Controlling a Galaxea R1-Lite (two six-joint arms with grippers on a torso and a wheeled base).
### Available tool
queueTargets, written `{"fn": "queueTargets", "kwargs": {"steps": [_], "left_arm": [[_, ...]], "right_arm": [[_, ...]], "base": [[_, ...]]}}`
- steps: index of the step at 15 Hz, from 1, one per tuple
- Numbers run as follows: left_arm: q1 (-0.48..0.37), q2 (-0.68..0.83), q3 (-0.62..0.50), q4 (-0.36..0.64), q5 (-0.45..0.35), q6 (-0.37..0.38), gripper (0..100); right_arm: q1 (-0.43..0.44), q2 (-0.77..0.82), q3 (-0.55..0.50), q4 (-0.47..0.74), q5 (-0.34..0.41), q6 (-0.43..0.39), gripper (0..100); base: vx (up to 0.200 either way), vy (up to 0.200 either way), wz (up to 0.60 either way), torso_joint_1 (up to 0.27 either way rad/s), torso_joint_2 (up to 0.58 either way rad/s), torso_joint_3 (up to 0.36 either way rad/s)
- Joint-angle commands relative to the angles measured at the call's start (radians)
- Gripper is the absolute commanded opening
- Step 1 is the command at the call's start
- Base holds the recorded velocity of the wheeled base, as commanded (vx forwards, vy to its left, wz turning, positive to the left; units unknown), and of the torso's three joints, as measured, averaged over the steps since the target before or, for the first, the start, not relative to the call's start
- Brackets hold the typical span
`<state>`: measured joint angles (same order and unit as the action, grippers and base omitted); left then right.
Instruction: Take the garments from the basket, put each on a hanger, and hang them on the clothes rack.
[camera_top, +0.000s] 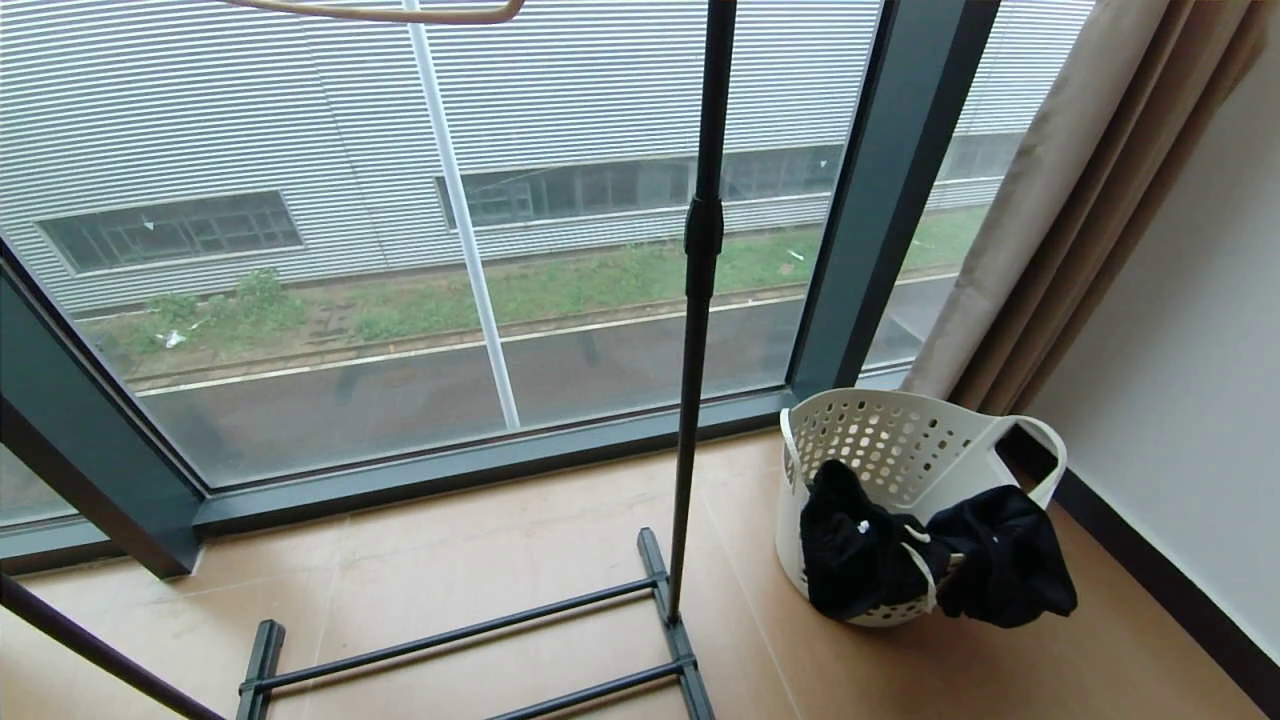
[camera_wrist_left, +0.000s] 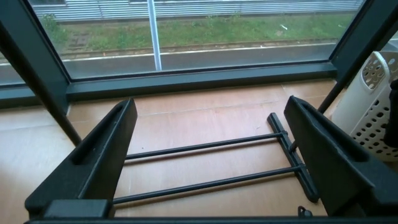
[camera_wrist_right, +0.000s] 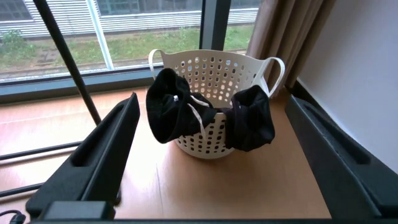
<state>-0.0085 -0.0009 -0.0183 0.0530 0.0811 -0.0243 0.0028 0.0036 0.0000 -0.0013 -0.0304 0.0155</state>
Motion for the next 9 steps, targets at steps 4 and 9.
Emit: {"fn": "queueTargets", "kwargs": {"steps": [4, 9], "left_arm": [[0.001, 0.001, 0.000, -0.002, 0.000, -0.003, 100], [0.001, 0.001, 0.000, -0.001, 0.000, -0.002, 100]], "right_arm": [[0.000, -0.001, 0.000, 0.000, 0.000, 0.000, 100], [0.000, -0.001, 0.000, 0.000, 0.000, 0.000, 100]], "base": [[0.000, -0.150, 0.00, 0.004, 0.00, -0.001], [0.000, 0.000, 0.00, 0.000, 0.00, 0.000]]}}
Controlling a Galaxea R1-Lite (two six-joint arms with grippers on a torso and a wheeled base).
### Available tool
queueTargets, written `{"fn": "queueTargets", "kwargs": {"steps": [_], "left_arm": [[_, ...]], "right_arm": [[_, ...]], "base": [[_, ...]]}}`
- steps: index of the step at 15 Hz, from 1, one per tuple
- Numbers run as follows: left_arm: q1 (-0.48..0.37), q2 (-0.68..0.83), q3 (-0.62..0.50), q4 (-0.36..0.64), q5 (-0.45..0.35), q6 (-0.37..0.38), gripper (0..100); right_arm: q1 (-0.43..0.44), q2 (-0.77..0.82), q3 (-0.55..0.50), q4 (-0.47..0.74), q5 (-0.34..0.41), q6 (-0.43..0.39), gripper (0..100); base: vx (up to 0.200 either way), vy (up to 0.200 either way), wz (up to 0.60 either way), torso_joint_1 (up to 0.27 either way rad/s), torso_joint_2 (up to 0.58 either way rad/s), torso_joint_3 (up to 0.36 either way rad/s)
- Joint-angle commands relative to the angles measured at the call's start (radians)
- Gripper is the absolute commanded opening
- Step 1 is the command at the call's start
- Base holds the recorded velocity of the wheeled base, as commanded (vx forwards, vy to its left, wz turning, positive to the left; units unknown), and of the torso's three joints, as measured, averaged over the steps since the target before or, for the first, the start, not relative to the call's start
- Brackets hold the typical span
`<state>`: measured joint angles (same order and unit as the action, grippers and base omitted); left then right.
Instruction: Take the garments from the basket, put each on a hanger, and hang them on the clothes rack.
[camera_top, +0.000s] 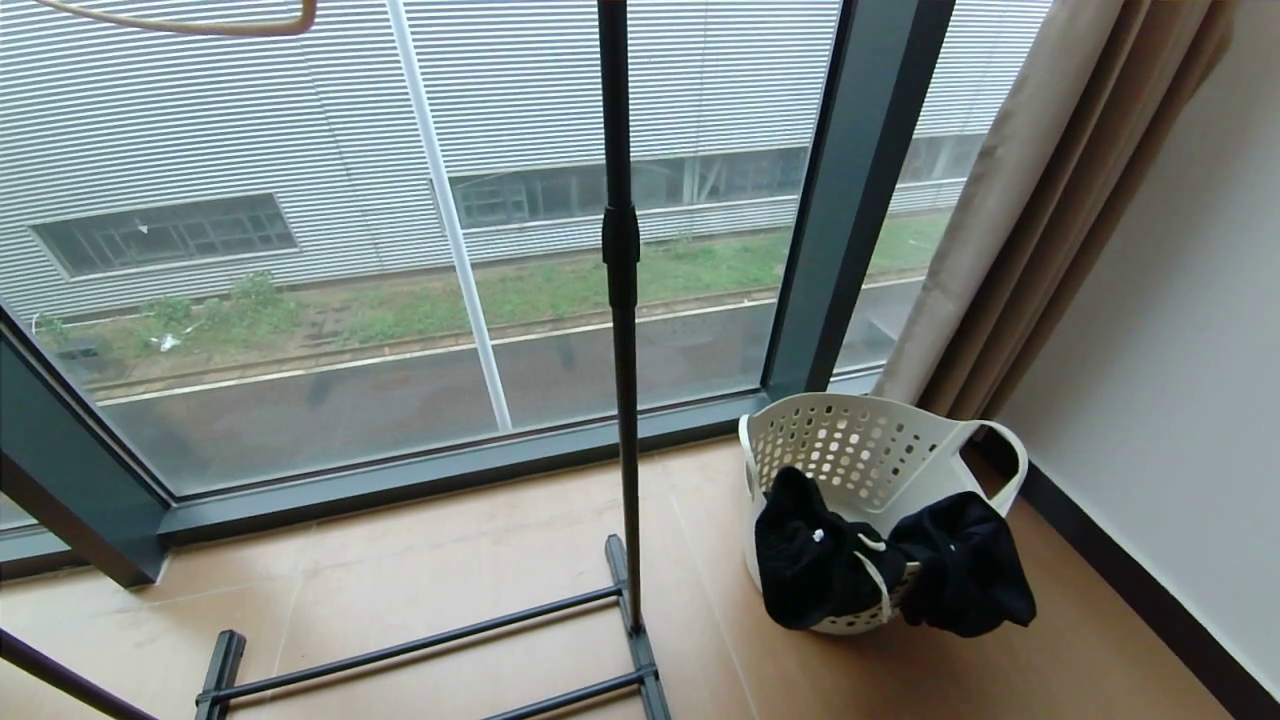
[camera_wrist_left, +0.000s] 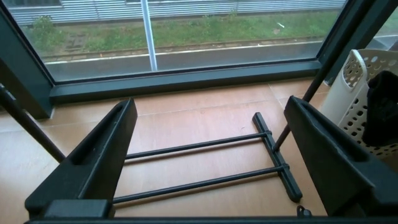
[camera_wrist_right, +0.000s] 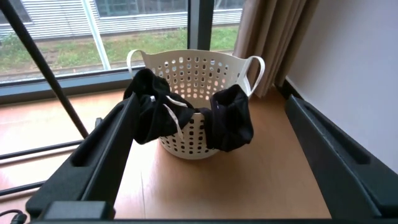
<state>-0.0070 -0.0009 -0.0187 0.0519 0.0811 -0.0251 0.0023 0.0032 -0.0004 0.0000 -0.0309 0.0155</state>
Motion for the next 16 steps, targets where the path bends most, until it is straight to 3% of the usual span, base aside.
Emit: {"fn": "queueTargets", "kwargs": {"steps": [1, 16], "left_arm": [[-0.001, 0.001, 0.000, 0.000, 0.000, -0.001, 100], [-0.001, 0.001, 0.000, 0.000, 0.000, 0.001, 100]], "right_arm": [[0.001, 0.000, 0.000, -0.002, 0.000, 0.000, 100], [0.001, 0.000, 0.000, -0.002, 0.000, -0.002, 100]], "base": [[0.000, 0.000, 0.00, 0.000, 0.00, 0.000], [0.000, 0.000, 0.00, 0.003, 0.00, -0.181]]}}
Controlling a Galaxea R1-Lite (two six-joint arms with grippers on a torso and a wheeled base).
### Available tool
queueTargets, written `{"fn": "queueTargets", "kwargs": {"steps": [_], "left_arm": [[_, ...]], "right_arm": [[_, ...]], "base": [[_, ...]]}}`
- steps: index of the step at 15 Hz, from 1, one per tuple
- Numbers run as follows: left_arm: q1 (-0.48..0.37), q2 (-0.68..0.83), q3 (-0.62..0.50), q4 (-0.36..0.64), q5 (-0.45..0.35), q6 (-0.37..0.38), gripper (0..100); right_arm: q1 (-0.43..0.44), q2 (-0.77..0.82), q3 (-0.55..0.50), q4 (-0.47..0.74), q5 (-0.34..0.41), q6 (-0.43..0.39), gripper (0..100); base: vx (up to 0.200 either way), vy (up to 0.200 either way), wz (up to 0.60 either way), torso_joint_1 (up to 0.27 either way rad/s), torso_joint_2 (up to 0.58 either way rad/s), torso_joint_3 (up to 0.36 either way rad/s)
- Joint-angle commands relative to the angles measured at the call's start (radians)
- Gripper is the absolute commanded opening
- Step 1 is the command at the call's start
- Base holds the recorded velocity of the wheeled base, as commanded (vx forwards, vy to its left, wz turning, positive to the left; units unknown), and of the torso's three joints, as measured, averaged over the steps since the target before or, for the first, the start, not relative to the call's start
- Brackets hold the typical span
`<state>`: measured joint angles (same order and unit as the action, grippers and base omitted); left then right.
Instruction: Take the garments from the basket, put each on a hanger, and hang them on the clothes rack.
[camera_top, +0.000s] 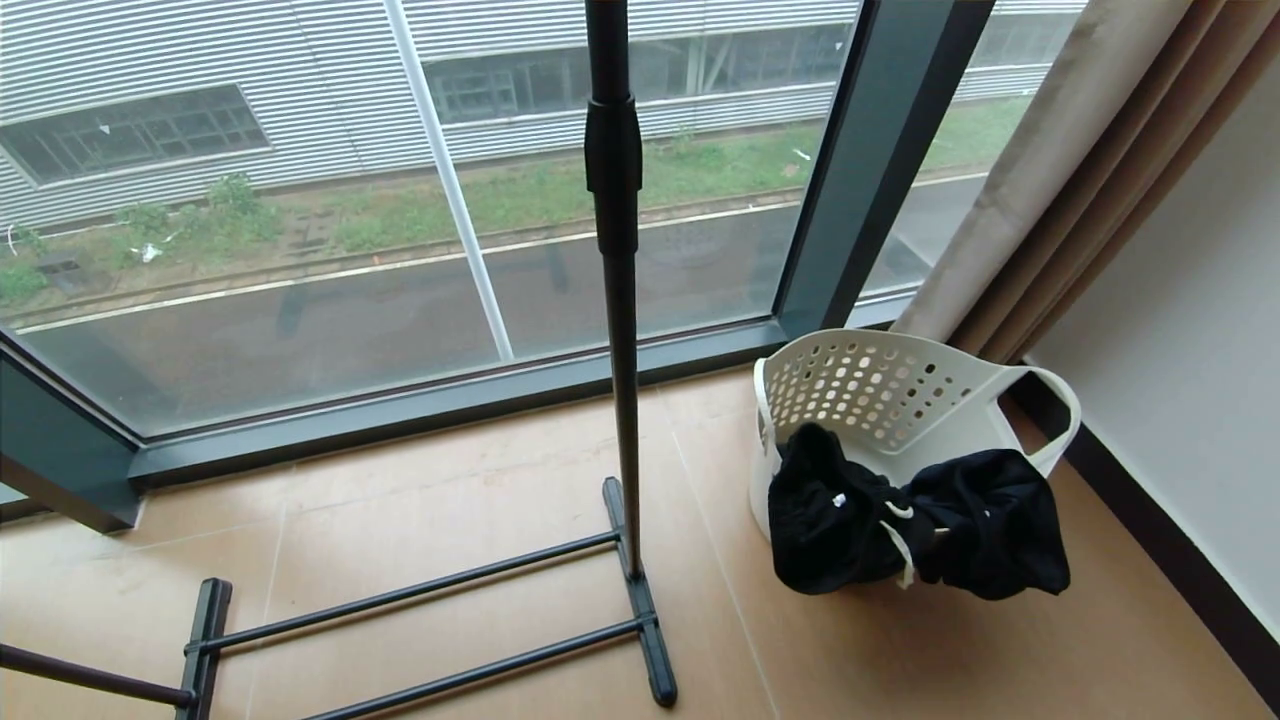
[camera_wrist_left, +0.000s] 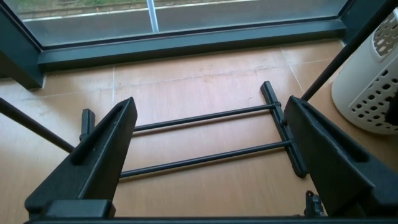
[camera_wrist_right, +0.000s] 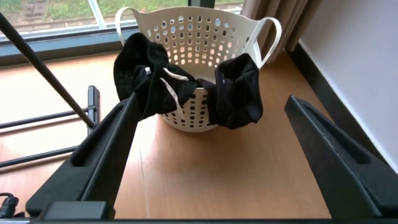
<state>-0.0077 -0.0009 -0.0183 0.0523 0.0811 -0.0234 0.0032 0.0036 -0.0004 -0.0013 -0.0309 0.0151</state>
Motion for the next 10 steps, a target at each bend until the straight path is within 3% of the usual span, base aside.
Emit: {"fn": "queueTargets", "kwargs": {"steps": [1, 10], "left_arm": [[0.000, 0.001, 0.000, 0.000, 0.002, 0.000, 100], [0.000, 0.001, 0.000, 0.000, 0.000, -0.001, 100]], "right_arm": [[0.000, -0.001, -0.001, 0.000, 0.000, -0.001, 100], [0.000, -0.001, -0.001, 0.000, -0.001, -0.001, 100]], "base": [[0.000, 0.000, 0.00, 0.002, 0.00, -0.203], [0.000, 0.000, 0.00, 0.004, 0.01, -0.195]]}}
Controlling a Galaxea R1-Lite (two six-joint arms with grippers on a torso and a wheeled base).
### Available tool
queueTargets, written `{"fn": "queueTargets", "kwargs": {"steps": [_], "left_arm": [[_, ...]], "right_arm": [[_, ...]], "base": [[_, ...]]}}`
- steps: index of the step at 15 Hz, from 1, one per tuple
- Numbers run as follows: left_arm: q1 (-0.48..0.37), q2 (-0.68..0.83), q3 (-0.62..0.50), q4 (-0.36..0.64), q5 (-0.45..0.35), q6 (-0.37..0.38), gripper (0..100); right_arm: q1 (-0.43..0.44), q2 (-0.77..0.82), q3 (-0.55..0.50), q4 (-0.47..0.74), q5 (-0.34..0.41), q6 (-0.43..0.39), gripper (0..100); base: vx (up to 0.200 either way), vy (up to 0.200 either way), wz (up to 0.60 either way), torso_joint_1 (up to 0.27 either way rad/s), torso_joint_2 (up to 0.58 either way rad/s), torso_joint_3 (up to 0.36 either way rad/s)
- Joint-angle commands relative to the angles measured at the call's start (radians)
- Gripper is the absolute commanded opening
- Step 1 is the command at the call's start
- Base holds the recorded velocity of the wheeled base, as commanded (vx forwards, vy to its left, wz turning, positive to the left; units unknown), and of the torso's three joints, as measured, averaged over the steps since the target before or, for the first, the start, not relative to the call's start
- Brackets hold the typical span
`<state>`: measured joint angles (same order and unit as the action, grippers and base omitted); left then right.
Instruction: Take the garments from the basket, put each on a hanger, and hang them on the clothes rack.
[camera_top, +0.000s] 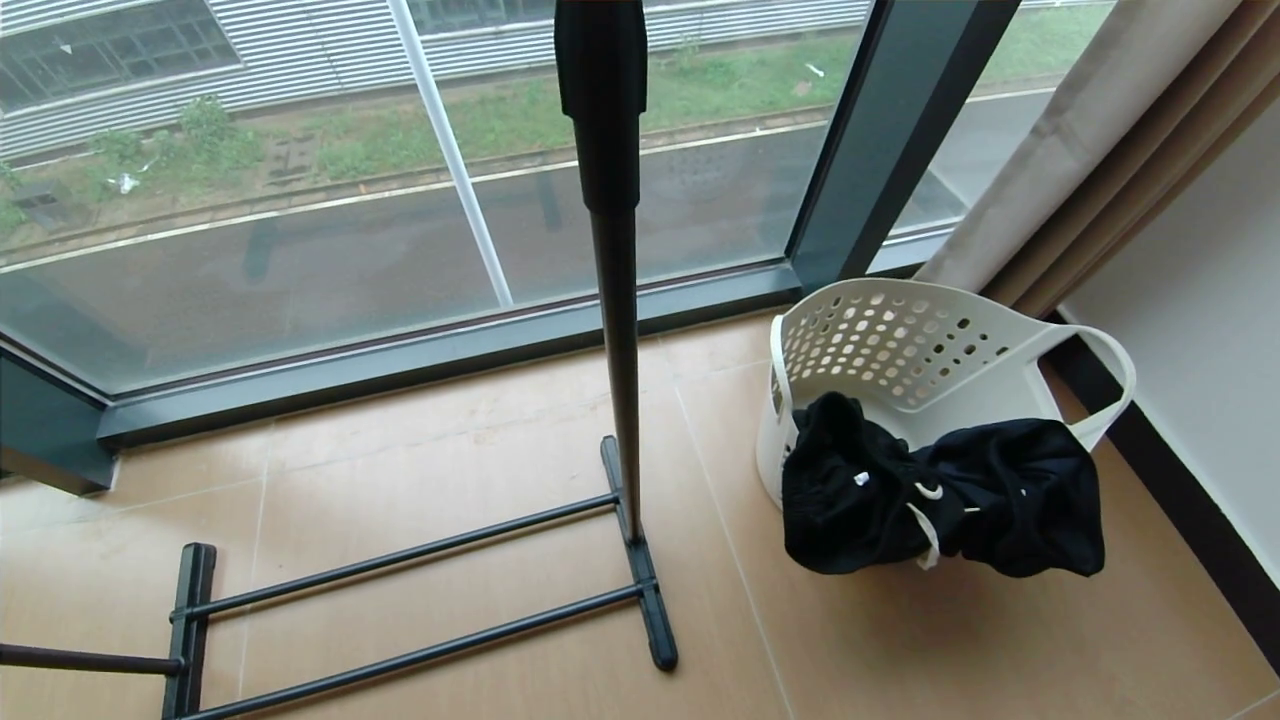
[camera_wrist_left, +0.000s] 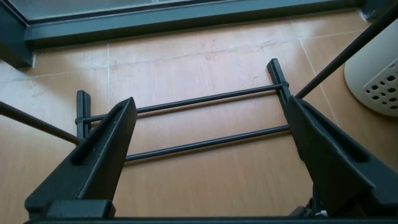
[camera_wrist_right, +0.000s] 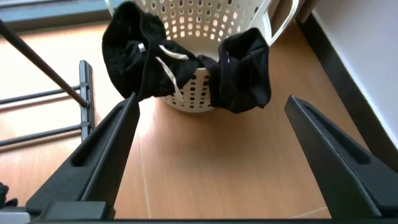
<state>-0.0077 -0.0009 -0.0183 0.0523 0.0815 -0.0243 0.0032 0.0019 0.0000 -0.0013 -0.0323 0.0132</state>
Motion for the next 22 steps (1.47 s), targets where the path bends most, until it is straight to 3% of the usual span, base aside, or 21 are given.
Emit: {"fn": "queueTargets", "kwargs": {"steps": [1, 2, 4, 6, 8, 10, 11, 12, 16, 18, 19, 20, 22], "left_arm": [[0.000, 0.001, 0.000, 0.000, 0.001, 0.000, 100], [0.000, 0.001, 0.000, 0.000, 0.001, 0.000, 100], [0.000, 0.001, 0.000, -0.002, 0.001, 0.000, 100], [0.000, 0.001, 0.000, -0.002, 0.001, 0.001, 100], [0.000, 0.001, 0.000, -0.002, 0.001, 0.001, 100], [0.000, 0.001, 0.000, -0.002, 0.001, 0.001, 100], [0.000, 0.001, 0.000, -0.002, 0.001, 0.001, 100], [0.000, 0.001, 0.000, -0.002, 0.001, 0.001, 100], [0.000, 0.001, 0.000, -0.002, 0.001, 0.001, 100], [0.000, 0.001, 0.000, -0.002, 0.001, 0.001, 100], [0.000, 0.001, 0.000, -0.002, 0.001, 0.001, 100], [0.000, 0.001, 0.000, -0.002, 0.001, 0.001, 100], [0.000, 0.001, 0.000, -0.002, 0.001, 0.001, 100]], "right_arm": [[0.000, 0.001, -0.003, 0.007, 0.002, -0.009, 100], [0.003, 0.023, -0.005, 0.009, 0.002, -0.010, 100], [0.011, 0.208, -0.005, 0.010, 0.003, -0.010, 100], [0.090, 0.409, -0.015, -0.002, 0.081, -0.030, 100], [0.218, 0.741, -0.150, -0.017, 0.111, -0.039, 100], [0.255, 0.958, -0.259, -0.062, 0.108, -0.058, 100], [0.282, 1.087, -0.331, -0.086, 0.091, -0.121, 100], [0.308, 1.170, -0.382, -0.092, 0.058, -0.180, 100], [0.416, 1.538, -0.644, -0.091, -0.267, -0.559, 100], [0.463, 1.626, -0.736, -0.092, -0.345, -0.687, 100], [0.463, 1.626, -0.736, -0.092, -0.345, -0.687, 100], [0.474, 1.699, -0.853, -0.094, -0.396, -0.796, 100], [0.474, 1.759, -0.959, -0.094, -0.471, -0.822, 100]], "base": [[0.000, 0.000, 0.00, 0.007, 0.00, -0.198], [0.000, 0.000, 0.00, -0.002, 0.00, -0.198], [0.000, 0.000, 0.00, 0.002, 0.00, -0.168], [0.000, 0.000, 0.00, 0.001, 0.00, -0.030], [0.000, 0.000, 0.00, 0.000, 0.00, 0.000], [0.000, 0.000, 0.00, 0.000, 0.00, 0.000], [0.000, 0.000, 0.00, 0.000, 0.00, 0.000], [0.000, 0.000, 0.00, 0.000, 0.00, 0.000], [0.000, 0.000, 0.00, 0.000, 0.00, 0.000], [0.000, 0.000, 0.00, 0.000, 0.00, 0.000], [0.000, 0.000, 0.00, 0.000, 0.00, 0.000], [0.000, 0.000, 0.00, 0.000, 0.00, 0.000], [0.000, 0.000, 0.00, 0.000, 0.00, 0.000]]}}
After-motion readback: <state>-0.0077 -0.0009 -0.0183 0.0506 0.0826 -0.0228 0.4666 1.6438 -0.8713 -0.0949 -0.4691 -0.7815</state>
